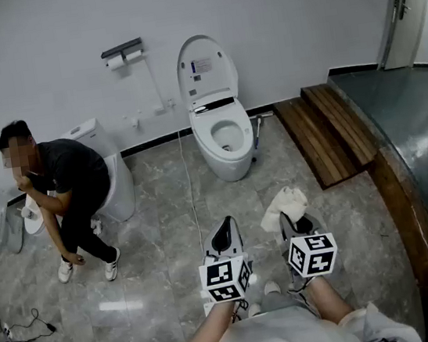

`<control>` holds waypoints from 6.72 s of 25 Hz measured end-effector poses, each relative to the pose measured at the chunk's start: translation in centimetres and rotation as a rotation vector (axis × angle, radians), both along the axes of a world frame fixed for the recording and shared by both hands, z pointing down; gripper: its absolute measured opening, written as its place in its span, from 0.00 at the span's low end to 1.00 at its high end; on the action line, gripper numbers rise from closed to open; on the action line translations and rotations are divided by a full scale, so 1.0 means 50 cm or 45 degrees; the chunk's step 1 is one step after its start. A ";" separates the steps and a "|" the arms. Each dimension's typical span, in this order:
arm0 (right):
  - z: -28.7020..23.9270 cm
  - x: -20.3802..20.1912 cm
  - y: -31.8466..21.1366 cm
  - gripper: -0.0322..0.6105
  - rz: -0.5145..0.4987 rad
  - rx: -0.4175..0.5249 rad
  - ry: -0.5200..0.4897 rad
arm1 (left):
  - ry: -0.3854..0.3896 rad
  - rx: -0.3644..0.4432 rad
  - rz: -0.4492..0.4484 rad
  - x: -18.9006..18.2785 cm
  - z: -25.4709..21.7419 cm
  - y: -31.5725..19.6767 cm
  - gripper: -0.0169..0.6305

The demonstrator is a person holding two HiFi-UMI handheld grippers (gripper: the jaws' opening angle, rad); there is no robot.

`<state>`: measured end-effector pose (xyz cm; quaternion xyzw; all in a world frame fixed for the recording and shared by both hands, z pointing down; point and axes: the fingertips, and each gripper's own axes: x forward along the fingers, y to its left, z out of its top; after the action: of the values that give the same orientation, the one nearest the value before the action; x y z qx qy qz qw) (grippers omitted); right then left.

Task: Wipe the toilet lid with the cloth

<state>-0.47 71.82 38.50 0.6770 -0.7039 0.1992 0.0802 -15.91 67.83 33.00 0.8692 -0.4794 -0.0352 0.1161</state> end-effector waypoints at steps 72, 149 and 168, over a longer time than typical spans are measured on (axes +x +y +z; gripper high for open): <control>-0.045 0.178 -1.743 0.20 -0.417 0.056 0.007 | -0.124 0.006 -0.173 0.256 -0.005 -1.640 0.05; 0.339 -0.026 -2.210 0.20 -0.565 0.074 0.233 | -0.233 -0.140 -0.471 0.069 0.248 -1.984 0.05; 0.353 0.332 -2.143 0.20 -0.100 0.126 0.267 | -0.217 -0.149 -0.375 0.180 0.282 -1.996 0.05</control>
<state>16.13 -35.33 56.18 0.6691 -0.7267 0.0890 0.1276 -6.91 -31.96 47.09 0.7811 -0.6109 0.0500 0.1191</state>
